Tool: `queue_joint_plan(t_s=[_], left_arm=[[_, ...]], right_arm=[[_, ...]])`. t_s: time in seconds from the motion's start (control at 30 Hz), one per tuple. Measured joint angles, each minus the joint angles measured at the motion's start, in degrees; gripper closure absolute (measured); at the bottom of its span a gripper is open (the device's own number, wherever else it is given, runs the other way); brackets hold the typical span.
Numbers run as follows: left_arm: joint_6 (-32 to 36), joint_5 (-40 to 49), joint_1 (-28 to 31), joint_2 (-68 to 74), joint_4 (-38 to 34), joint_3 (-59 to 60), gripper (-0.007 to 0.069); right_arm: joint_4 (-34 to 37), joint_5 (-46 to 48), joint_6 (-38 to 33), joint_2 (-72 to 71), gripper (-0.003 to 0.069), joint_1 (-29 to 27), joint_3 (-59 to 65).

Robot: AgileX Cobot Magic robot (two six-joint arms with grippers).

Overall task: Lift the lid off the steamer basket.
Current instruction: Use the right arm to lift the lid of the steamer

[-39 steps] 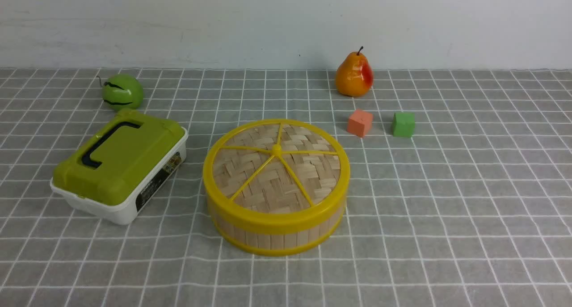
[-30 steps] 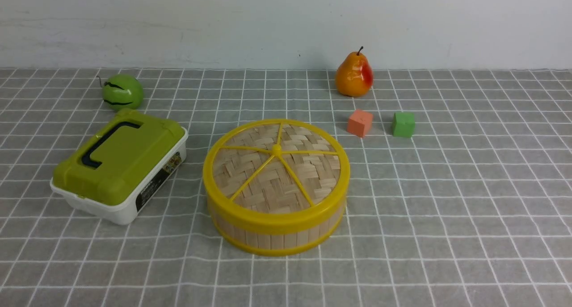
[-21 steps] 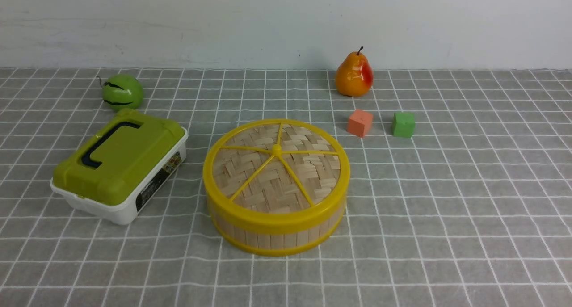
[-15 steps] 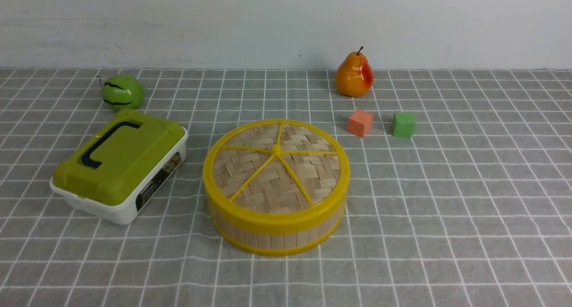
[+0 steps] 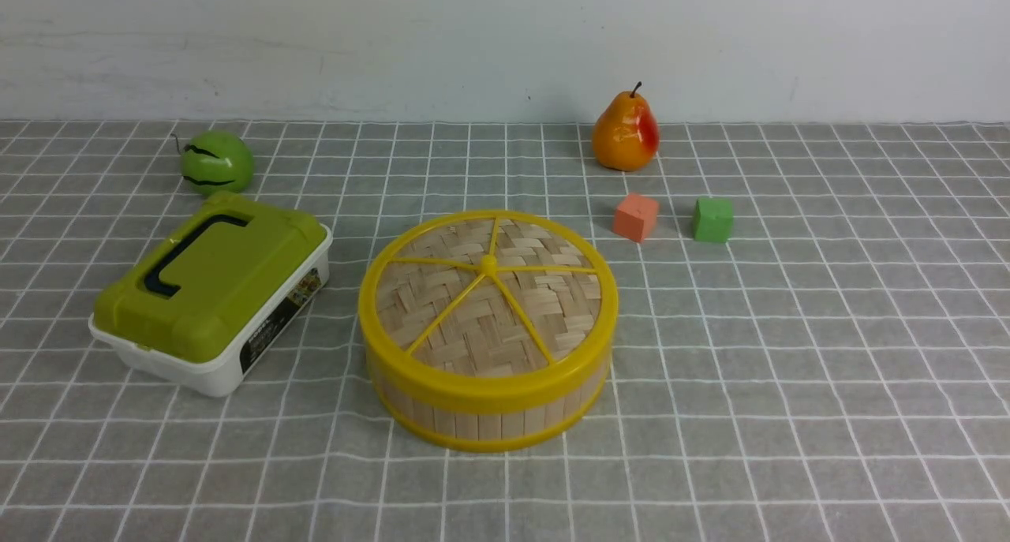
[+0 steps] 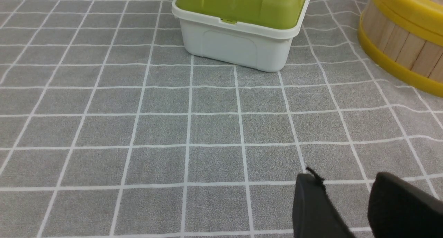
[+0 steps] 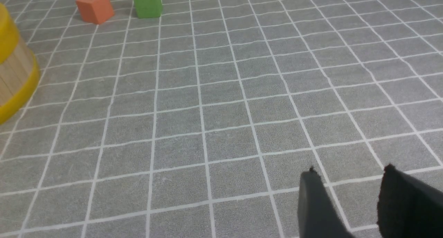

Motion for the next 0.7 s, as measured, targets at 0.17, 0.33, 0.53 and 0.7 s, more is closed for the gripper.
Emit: queue_joint_plan(t_s=[0.17, 0.33, 0.53, 0.7], left_arm=[[0.0, 0.0, 0.0, 0.0, 0.0, 0.0, 0.0386], [0.0, 0.0, 0.0, 0.0, 0.0, 0.0, 0.0386], [0.0, 0.0, 0.0, 0.0, 0.0, 0.0, 0.0386], [0.0, -0.1, 0.0, 0.0, 0.0, 0.0, 0.0386]], right_arm=[[0.0, 0.0, 0.0, 0.0, 0.0415, 0.0, 0.0], [0.0, 0.0, 0.0, 0.0, 0.0415, 0.0, 0.0], [0.0, 0.0, 0.0, 0.0, 0.0415, 0.0, 0.0], [1.1, 0.0, 0.0, 0.0, 0.0415, 0.0, 0.0]])
